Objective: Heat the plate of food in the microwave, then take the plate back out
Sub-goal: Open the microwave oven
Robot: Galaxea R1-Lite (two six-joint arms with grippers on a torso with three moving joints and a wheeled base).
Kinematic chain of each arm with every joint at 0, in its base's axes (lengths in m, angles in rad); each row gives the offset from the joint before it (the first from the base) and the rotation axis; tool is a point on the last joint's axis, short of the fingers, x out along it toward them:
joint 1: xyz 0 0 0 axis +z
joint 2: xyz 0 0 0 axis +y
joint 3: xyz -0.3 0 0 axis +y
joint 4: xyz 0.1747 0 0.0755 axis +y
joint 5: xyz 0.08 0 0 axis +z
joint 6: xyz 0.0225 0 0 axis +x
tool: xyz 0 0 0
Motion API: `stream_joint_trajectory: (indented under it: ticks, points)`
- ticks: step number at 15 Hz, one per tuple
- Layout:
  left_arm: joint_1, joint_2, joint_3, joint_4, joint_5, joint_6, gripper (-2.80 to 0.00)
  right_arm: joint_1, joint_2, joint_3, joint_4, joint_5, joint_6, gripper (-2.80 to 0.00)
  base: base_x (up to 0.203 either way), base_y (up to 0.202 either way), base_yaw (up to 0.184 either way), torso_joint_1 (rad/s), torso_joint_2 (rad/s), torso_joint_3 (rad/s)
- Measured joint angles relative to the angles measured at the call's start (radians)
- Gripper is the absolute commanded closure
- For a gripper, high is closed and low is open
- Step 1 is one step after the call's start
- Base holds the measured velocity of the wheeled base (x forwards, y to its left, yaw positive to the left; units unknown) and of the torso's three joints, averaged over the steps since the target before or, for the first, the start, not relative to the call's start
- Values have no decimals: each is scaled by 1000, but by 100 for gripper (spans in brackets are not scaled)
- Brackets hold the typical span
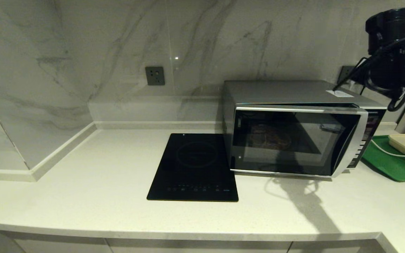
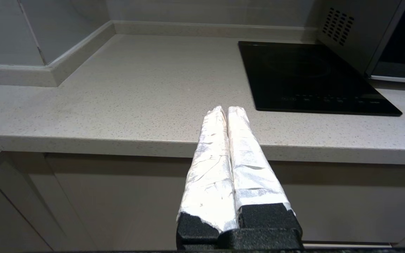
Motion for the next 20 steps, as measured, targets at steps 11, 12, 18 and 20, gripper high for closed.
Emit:
stream_joint_trajectory:
  ticks: [11, 12, 18, 20]
  points:
    - [0, 0, 0, 0, 1, 0, 0, -82, 104, -92, 241, 416, 309, 0, 0, 0, 0, 0, 0, 0]
    - [0, 0, 0, 0, 1, -1, 0, -83, 99, -86, 241, 418, 310, 0, 0, 0, 0, 0, 0, 0]
    - [0, 0, 0, 0, 1, 0, 0, -102, 71, -85, 189, 423, 308, 0, 0, 0, 0, 0, 0, 0]
    - [0, 0, 0, 0, 1, -1, 0, -116, 90, -85, 176, 434, 311, 0, 0, 0, 0, 0, 0, 0]
